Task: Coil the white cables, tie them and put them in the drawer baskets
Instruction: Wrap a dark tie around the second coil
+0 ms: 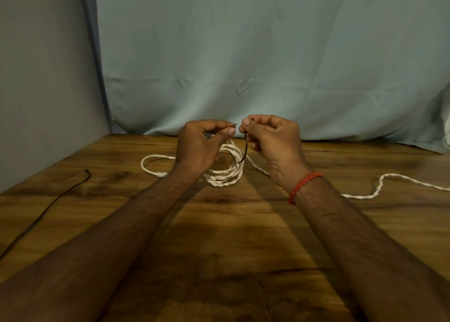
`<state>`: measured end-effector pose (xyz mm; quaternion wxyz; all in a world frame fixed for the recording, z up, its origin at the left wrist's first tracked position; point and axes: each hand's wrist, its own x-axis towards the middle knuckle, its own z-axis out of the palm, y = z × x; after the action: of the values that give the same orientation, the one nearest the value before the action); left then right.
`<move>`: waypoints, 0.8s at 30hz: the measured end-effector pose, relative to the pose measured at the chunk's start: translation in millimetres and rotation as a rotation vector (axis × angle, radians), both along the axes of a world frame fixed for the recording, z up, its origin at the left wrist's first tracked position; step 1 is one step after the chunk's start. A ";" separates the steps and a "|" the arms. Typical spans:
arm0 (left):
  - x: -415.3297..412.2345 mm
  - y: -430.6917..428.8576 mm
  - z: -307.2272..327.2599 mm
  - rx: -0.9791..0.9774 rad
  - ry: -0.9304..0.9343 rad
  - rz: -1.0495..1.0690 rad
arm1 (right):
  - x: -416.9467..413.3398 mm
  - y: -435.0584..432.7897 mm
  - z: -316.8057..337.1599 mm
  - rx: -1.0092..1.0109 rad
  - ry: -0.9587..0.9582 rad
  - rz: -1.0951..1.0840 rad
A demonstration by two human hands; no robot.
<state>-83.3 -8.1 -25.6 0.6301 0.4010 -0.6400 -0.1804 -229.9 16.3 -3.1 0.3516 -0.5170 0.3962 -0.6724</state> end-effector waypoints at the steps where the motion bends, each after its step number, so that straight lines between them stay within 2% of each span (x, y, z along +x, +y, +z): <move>1: 0.4 -0.4 0.0 -0.007 -0.013 0.003 | -0.9 -1.6 -1.2 -0.014 0.042 -0.024; 7: 2.1 -3.7 -0.3 -0.058 -0.075 0.028 | 1.6 -3.2 -4.4 -0.138 0.422 -0.238; 10: 2.6 -2.9 0.6 -0.072 -0.076 0.022 | 6.0 -0.8 -5.8 -0.206 0.538 -0.275; 13: 2.7 -1.5 1.6 -0.089 -0.085 0.032 | 5.1 -0.8 -5.3 -0.200 0.535 -0.244; 17: 2.7 -0.5 2.6 -0.106 -0.099 0.038 | -2.4 -7.0 -5.9 -0.096 0.339 -0.107; 24: 2.7 1.1 3.5 -0.121 -0.126 0.031 | 0.6 -1.5 -3.9 -0.174 0.438 -0.175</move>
<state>-80.7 -7.0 -22.1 0.6144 0.3827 -0.6817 -0.1060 -229.3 14.9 -7.0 0.1520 -0.6424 0.4469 -0.6038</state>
